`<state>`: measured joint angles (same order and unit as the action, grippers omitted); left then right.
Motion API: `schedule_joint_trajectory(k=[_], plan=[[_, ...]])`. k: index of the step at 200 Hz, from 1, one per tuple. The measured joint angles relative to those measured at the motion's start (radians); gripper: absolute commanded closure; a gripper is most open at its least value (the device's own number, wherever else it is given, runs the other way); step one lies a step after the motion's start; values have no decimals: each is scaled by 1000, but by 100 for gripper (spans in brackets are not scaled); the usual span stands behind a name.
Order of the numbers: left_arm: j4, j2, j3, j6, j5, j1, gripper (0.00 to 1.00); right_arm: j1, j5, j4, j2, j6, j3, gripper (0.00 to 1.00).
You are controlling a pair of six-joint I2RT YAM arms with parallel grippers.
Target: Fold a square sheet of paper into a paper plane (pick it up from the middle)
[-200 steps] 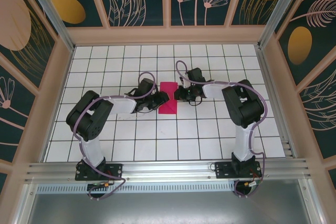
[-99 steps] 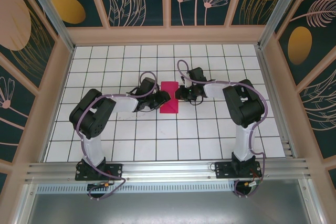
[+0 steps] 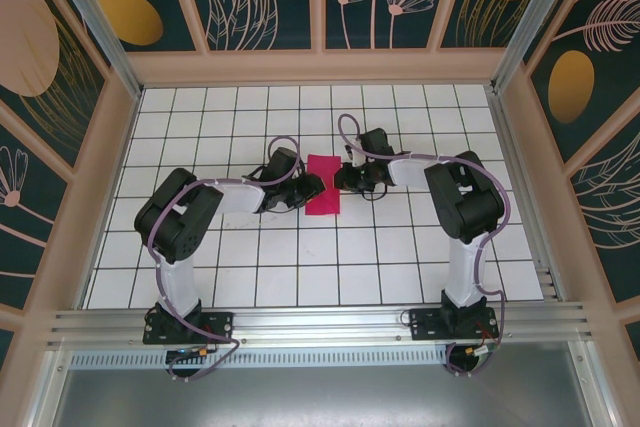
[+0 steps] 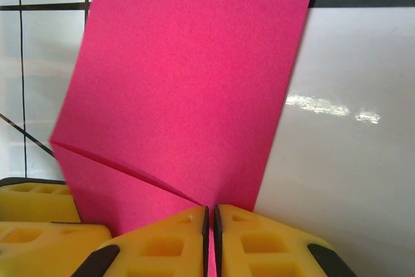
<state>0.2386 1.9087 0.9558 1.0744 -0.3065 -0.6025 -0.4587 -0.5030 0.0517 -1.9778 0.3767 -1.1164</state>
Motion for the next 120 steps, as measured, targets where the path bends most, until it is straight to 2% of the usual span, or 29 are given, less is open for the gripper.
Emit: schedule_joint_trajectory(k=[62,81,102,120], plan=[[-11,0,49,-64,34,0,71,1,-3,-3,0,0,2,86],[-10,4,53,-69,33,0,75,1,-3,-3,0,0,3,85],[-9,10,53,-77,30,0,85,2,-9,-11,0,5,6,82],[-10,10,53,-83,31,0,91,6,-23,-25,8,26,16,73]])
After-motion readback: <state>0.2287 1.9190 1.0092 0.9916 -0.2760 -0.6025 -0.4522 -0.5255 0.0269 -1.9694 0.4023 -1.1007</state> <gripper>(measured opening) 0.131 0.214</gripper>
